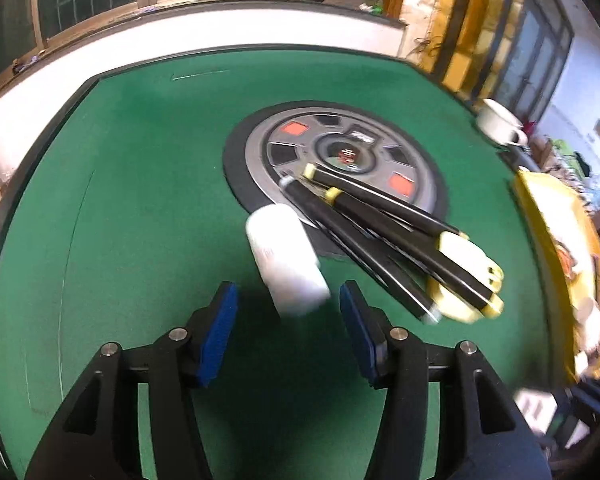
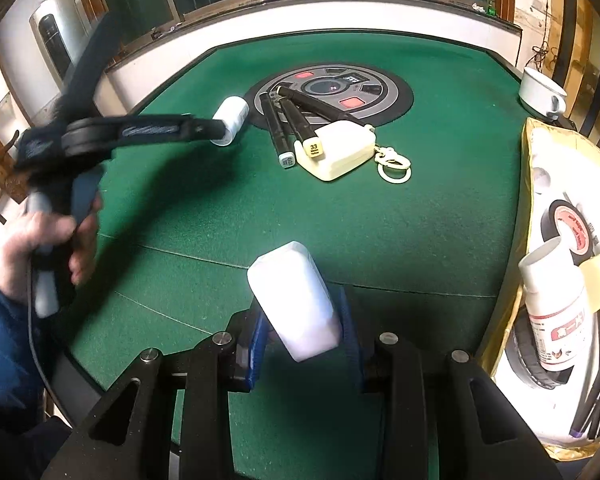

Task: Organize rigid objects
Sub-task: 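Grasp the small white bottle on the table with the left tool, then lift the white bottle and white plug and carry both toward the tray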

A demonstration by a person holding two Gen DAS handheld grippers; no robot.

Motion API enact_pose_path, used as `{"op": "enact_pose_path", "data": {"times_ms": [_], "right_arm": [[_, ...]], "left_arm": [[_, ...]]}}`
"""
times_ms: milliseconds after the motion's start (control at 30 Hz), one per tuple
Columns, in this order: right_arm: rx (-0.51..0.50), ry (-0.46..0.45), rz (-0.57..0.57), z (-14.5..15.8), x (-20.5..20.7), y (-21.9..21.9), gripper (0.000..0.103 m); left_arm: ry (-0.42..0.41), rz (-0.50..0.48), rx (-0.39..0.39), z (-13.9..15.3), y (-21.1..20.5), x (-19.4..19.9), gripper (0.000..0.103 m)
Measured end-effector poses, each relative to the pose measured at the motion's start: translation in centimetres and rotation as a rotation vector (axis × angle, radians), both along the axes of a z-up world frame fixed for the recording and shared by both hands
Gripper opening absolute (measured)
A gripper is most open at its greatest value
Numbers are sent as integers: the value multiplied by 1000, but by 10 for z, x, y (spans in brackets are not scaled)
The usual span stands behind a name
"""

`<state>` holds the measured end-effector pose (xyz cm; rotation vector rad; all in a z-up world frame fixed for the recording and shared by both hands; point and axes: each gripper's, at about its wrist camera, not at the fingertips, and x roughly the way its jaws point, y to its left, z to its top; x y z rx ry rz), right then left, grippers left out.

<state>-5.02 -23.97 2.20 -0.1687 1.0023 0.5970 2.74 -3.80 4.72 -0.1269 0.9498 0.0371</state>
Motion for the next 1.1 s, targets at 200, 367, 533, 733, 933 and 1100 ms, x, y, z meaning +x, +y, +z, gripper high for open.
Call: {"op": "enact_pose_path", "data": {"times_ms": [200, 367, 533, 733, 933, 1100], "right_arm": [[9, 1, 0, -1, 1, 1, 30], [20, 0, -8, -1, 1, 0, 30], [46, -4, -31, -2, 2, -4, 30], [47, -21, -63, -2, 1, -10, 30], [57, -29, -102, -2, 5, -20, 30], [74, -49, -121, 4, 7, -24, 30]], "left_arm": [[8, 41, 37, -16, 1, 31, 50], [-42, 31, 57, -16, -1, 17, 34], [-122, 18, 83, 2, -18, -12, 34], [-264, -38, 137, 30, -53, -53, 35], [-304, -84, 185, 29, -72, -66, 35], [-296, -111, 193, 26, -79, -68, 35]]}}
